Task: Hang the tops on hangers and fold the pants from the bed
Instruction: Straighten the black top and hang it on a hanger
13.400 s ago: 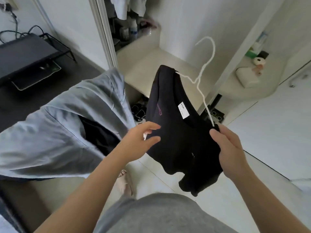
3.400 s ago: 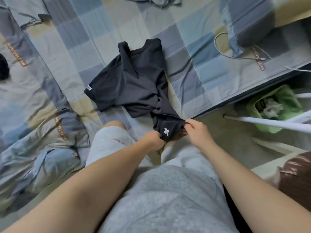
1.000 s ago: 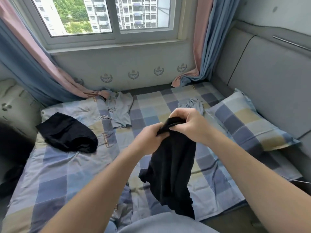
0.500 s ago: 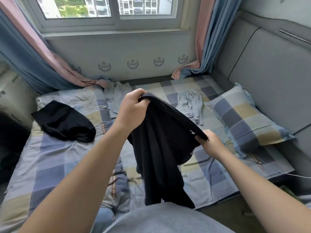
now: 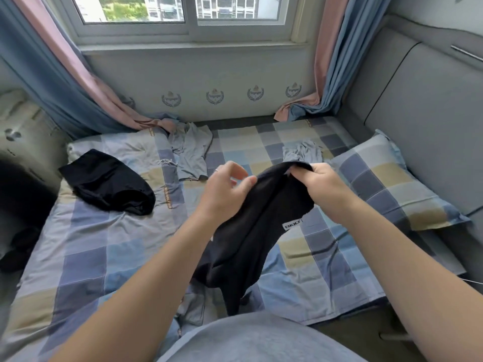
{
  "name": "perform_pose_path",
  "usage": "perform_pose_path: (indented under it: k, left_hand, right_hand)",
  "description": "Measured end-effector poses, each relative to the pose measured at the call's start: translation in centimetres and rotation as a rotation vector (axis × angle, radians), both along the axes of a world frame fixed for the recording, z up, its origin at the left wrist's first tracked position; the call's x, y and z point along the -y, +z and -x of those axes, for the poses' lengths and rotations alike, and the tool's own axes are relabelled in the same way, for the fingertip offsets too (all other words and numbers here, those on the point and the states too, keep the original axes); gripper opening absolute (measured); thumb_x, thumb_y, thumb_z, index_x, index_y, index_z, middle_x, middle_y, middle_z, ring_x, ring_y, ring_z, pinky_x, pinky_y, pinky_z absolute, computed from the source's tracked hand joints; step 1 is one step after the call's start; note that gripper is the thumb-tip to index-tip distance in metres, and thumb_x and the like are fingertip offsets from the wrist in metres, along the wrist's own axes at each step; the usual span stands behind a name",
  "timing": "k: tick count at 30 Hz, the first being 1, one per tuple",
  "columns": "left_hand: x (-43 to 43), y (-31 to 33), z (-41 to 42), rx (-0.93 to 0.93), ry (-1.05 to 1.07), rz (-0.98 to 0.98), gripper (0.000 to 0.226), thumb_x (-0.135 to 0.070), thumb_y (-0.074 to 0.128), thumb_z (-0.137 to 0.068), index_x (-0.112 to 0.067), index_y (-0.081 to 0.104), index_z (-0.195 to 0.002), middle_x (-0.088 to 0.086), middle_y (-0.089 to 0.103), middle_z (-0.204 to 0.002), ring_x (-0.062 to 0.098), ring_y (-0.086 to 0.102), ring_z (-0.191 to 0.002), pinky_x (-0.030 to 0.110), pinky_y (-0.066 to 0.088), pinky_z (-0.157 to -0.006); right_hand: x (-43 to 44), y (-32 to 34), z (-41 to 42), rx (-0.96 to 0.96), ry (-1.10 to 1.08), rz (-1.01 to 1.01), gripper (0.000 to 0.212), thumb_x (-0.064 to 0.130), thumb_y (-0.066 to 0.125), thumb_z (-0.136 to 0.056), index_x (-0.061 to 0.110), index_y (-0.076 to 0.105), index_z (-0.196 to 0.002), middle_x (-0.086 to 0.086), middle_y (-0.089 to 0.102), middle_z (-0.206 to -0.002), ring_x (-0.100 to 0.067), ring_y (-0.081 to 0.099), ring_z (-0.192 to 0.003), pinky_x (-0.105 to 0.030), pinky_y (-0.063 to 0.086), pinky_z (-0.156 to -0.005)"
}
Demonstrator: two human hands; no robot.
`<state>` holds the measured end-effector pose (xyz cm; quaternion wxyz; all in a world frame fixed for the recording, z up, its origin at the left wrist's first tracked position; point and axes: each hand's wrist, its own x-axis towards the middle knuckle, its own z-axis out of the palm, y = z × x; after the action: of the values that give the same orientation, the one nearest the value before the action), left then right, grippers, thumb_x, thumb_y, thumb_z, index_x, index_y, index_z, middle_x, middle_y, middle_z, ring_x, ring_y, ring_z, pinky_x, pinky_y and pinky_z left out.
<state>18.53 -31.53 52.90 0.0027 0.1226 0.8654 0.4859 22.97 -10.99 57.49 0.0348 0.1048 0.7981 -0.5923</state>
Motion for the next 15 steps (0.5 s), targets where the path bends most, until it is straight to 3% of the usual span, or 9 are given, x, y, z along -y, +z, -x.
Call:
perform_pose_path:
  k: [3, 6, 8, 10, 15]
  left_hand:
    - [-0.4, -0.8, -1.1, 0.151, -0.270, -0.054, 0.025, -0.052, 0.072, -0.080, -0.029, 0.066, -0.087, -0.014, 0.069, -0.084, 0.005, 0.067, -0.078, 0.025, 0.052, -0.072]
    - [-1.3, -2.5, -2.0, 0.341, -0.417, 0.012, 0.053, -0.064, 0.073, -0.069, -0.032, 0.062, -0.110, -0.018, 0.068, -0.104, 0.002, 0.067, -0.093, 0.027, 0.054, -0.085]
    - [-2.1, -3.7, -2.5, 0.381, -0.382, 0.026, 0.064, -0.064, 0.073, -0.066, -0.034, 0.055, -0.118, -0.018, 0.063, -0.114, 0.002, 0.063, -0.102, 0.030, 0.053, -0.091]
    - [-3.0, -4.7, -2.8, 0.371, -0.346, 0.049, 0.054, -0.058, 0.073, -0.072, -0.033, 0.054, -0.116, -0.016, 0.065, -0.113, 0.005, 0.063, -0.101, 0.034, 0.055, -0.089]
    - [-4.6, -6.2, -3.4, 0.332, -0.271, 0.048, 0.029, -0.029, 0.057, -0.100, -0.032, 0.061, -0.128, -0.010, 0.071, -0.113, 0.015, 0.068, -0.102, 0.043, 0.056, -0.092]
  right_hand:
    - [0.9, 0.9, 0.9, 0.038, -0.146, 0.138, 0.028, 0.026, 0.054, -0.103, 0.005, 0.071, -0.094, -0.009, 0.075, -0.083, -0.022, 0.071, -0.079, -0.033, 0.057, -0.068]
    - [1.4, 1.7, 1.4, 0.043, -0.223, 0.224, 0.030, 0.025, 0.056, -0.103, -0.002, 0.066, -0.108, -0.018, 0.072, -0.100, -0.029, 0.069, -0.090, -0.045, 0.057, -0.082]
    - [1.4, 2.0, 1.5, 0.024, -0.225, 0.268, 0.026, 0.025, 0.056, -0.103, 0.001, 0.065, -0.099, -0.014, 0.071, -0.090, -0.026, 0.070, -0.083, -0.040, 0.060, -0.071]
    - [1.3, 2.2, 1.6, -0.009, -0.230, 0.323, 0.025, 0.025, 0.056, -0.103, 0.004, 0.064, -0.092, -0.008, 0.069, -0.080, -0.021, 0.069, -0.072, -0.030, 0.056, -0.054]
    - [-0.1, 2.6, 1.6, -0.109, -0.290, 0.386, 0.024, 0.024, 0.058, -0.102, 0.007, 0.065, -0.086, -0.005, 0.072, -0.073, -0.017, 0.071, -0.066, -0.027, 0.055, -0.053]
